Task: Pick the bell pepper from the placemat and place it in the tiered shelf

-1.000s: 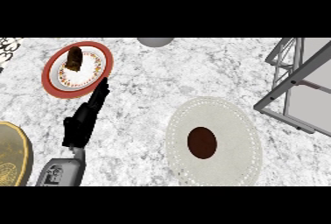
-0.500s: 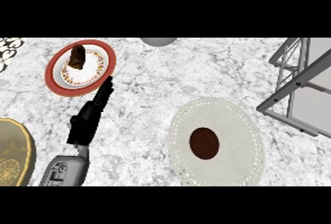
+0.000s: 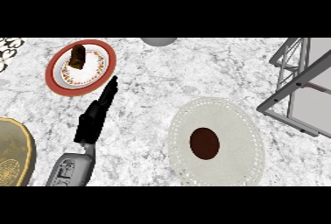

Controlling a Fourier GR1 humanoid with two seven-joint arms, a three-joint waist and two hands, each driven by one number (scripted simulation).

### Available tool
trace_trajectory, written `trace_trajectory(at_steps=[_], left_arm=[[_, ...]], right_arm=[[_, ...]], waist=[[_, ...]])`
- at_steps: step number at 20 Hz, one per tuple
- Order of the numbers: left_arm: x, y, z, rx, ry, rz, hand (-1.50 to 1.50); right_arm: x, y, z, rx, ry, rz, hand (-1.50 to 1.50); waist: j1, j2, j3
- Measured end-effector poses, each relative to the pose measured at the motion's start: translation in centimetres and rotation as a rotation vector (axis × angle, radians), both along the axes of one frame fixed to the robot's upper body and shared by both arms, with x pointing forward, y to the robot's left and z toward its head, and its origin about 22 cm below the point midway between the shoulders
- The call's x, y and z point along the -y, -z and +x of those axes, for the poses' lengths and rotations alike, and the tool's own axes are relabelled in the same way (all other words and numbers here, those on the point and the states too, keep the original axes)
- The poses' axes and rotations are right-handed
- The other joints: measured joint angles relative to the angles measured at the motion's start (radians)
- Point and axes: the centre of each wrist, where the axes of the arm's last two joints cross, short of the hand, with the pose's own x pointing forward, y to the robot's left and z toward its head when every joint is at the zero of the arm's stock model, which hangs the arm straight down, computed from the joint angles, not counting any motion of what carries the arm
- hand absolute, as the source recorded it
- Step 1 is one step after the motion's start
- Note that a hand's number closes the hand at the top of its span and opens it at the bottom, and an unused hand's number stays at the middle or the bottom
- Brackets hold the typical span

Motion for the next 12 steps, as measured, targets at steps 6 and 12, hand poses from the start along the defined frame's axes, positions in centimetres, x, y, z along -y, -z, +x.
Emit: trace_trajectory(at_steps=[6, 12], left_arm=[[-0.9, 0.2, -0.2, -0.002, -0.002, -0.003, 0.0], [-1.4, -0.1, 0.0, 0.001, -0.008, 0.003, 0.0]], right_arm=[[-2.1, 2.4, 3.3, -0.022, -0.061, 0.075, 1.5], [-2.6, 4.0, 6.0, -0.117, -0.151, 0.228, 1.5]], waist=[[-0.002, -0.001, -0.001], [-0.006, -0.002, -0.001]])
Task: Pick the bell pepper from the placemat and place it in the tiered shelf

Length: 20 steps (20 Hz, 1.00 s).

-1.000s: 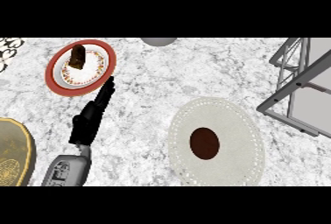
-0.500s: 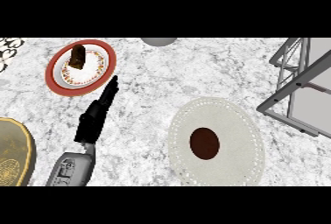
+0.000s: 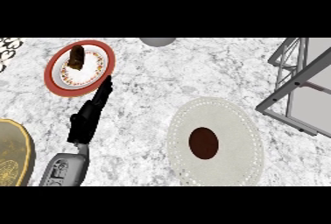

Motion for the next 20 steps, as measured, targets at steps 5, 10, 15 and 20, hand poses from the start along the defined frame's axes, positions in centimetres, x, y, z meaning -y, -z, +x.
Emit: trace_trajectory(at_steps=[5, 10, 15, 20], left_arm=[[0.4, -0.2, 0.2, -0.002, 0.002, -0.007, 0.0], [0.1, -0.4, -0.1, -0.002, 0.004, -0.004, 0.0], [0.4, -0.2, -0.3, -0.007, -0.007, -0.004, 0.0], [-0.2, -0.5, -0.1, 0.001, -0.004, -0.008, 0.0]], right_arm=[[-0.7, 0.8, 2.8, -0.028, -0.004, 0.035, 1.5], [-0.5, 0.4, 3.6, -0.033, 0.099, -0.027, -1.5], [0.5, 1.4, 4.3, -0.047, 0.236, -0.074, -1.5], [1.5, 1.4, 4.9, -0.084, 0.252, -0.034, -1.5]], waist=[[-0.004, 0.0, 0.0], [-0.003, -0.001, -0.001], [-0.006, -0.001, -0.002], [-0.005, 0.0, -0.001]])
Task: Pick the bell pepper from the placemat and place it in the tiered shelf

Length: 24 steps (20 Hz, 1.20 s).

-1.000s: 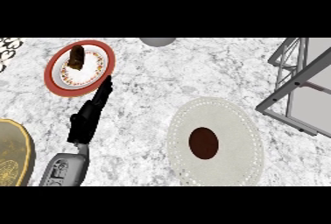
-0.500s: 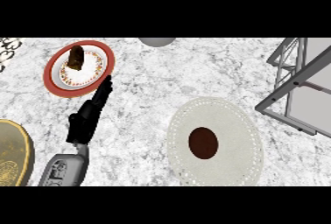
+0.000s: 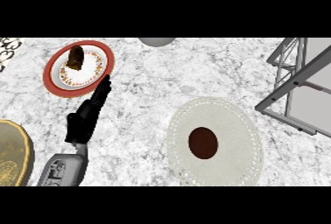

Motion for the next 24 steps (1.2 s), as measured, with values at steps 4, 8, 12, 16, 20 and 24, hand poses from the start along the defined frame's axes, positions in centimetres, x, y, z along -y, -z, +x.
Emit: trace_trajectory(at_steps=[4, 8, 12, 16, 20, 24], left_arm=[[0.3, 0.4, 0.0, -0.005, 0.005, -0.004, 0.0], [-0.2, 0.2, 0.2, -0.006, 0.004, -0.002, 0.0], [0.0, 0.4, 0.4, -0.01, 0.007, -0.003, 0.0], [-0.1, 0.7, -0.1, -0.005, 0.006, -0.006, 0.0], [0.1, 0.5, -0.2, -0.004, 0.011, -0.004, 0.0], [0.5, 0.4, 0.1, 0.004, 0.024, -0.003, 0.0]], right_arm=[[0.6, -0.2, 0.2, -0.051, -0.025, 0.079, -1.5], [1.0, -0.9, 0.2, -0.095, -0.047, 0.127, -1.5], [1.2, -2.6, -0.1, -0.125, -0.079, 0.163, -1.5], [2.2, -3.6, -0.8, -0.145, -0.089, 0.27, -1.5], [3.8, -5.0, -2.3, -0.15, -0.092, 0.426, -1.5], [5.3, -7.0, -4.3, -0.163, -0.038, 0.504, -1.5]], waist=[[-0.001, 0.002, 0.001], [0.001, 0.002, 0.002], [-0.001, 0.002, 0.002], [0.003, 0.003, 0.002], [0.009, 0.005, 0.003], [0.021, 0.013, 0.003]])
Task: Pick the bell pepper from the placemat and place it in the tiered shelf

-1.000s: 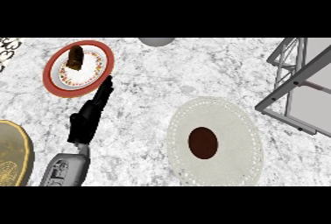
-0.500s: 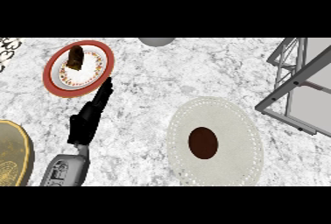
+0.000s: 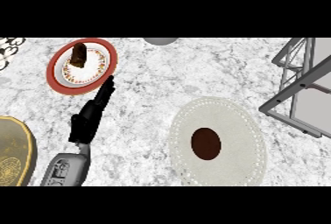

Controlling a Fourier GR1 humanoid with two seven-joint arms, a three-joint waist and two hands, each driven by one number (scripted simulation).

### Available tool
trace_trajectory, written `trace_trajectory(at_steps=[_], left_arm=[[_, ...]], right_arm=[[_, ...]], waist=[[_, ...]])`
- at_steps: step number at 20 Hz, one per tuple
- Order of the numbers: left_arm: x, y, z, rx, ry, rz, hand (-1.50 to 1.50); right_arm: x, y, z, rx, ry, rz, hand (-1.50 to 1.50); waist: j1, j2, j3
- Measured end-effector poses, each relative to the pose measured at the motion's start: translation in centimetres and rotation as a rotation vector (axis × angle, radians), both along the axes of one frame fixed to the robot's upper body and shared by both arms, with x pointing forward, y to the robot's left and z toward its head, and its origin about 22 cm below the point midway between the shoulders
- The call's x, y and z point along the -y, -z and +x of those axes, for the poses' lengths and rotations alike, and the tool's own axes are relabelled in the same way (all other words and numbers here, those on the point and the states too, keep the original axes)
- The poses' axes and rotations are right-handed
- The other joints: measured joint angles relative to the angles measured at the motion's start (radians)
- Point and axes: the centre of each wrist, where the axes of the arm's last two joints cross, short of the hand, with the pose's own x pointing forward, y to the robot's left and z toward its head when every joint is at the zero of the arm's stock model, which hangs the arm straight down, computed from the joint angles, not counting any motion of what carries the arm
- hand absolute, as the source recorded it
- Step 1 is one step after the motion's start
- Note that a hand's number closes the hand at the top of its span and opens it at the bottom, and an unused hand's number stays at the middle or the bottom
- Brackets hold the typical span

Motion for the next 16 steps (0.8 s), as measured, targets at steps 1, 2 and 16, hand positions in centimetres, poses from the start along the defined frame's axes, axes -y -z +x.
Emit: trace_trajectory(at_steps=[1, 2, 16], left_arm=[[0.3, -0.1, 0.1, 0.001, 0.002, -0.003, 0.0], [0.4, -0.3, 0.2, 0.003, 0.008, -0.002, 0.0], [0.7, -1.0, 0.3, 0.036, 0.015, -0.013, 0.0]], right_arm=[[0.4, -0.3, -0.6, -0.017, 0.013, 0.009, -1.5], [0.8, -0.4, -1.1, -0.037, 0.029, 0.013, -1.5], [4.6, -0.2, -6.7, -0.231, 0.089, -0.14, -1.5]], waist=[[0.002, 0.002, 0.0], [0.006, 0.004, 0.001], [0.017, 0.028, 0.014]])
